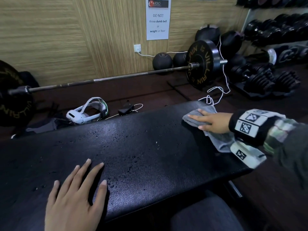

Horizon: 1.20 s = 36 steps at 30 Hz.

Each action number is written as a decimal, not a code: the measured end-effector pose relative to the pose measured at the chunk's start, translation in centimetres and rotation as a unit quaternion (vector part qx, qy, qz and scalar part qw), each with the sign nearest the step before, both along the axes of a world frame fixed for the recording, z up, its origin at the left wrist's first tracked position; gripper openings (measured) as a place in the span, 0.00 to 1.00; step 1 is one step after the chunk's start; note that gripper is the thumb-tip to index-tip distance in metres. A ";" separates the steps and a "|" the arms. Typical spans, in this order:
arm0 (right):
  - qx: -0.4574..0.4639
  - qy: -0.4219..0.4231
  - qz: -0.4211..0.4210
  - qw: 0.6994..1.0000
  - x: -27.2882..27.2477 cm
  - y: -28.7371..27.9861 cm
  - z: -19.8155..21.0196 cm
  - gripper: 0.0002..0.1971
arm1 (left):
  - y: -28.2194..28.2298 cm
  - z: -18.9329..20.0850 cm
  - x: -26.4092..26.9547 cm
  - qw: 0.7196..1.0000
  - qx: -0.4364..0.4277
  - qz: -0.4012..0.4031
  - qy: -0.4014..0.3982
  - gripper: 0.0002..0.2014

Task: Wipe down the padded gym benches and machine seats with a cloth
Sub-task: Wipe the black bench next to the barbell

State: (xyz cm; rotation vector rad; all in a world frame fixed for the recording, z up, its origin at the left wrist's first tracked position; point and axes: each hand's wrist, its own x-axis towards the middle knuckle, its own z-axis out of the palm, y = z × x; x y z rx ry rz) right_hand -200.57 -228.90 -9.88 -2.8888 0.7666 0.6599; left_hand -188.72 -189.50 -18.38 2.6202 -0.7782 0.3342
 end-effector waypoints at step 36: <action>0.001 -0.025 -0.027 0.999 1.4 -3.3 -1.0 0.31 | -0.6 0.0 -0.2 1.000 -0.015 0.014 -0.009 0.26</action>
